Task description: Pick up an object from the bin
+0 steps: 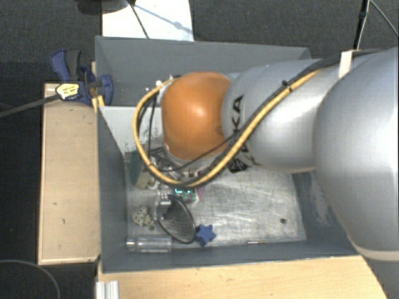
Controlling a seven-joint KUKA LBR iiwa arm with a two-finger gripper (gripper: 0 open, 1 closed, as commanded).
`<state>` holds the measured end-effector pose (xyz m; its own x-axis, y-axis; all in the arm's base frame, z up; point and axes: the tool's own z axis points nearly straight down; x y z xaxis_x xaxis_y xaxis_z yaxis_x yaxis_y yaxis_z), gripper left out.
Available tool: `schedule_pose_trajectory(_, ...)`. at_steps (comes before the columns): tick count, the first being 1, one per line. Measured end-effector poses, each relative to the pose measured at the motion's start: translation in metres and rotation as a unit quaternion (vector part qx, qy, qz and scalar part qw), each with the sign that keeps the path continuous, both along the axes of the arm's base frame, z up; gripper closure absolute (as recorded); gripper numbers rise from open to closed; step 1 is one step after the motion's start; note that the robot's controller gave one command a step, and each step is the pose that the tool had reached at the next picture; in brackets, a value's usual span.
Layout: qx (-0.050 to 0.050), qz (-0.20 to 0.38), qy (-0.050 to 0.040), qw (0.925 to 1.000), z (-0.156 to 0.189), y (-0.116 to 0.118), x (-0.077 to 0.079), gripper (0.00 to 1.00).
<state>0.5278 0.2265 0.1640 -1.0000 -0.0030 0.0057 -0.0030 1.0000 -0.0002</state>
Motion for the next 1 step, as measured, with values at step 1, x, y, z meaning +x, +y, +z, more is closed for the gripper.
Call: schedule_pose_trajectory(1, 0.002, -0.110, -0.0085, 0.9939, -0.0926, -0.0581, -0.0170, 0.00)
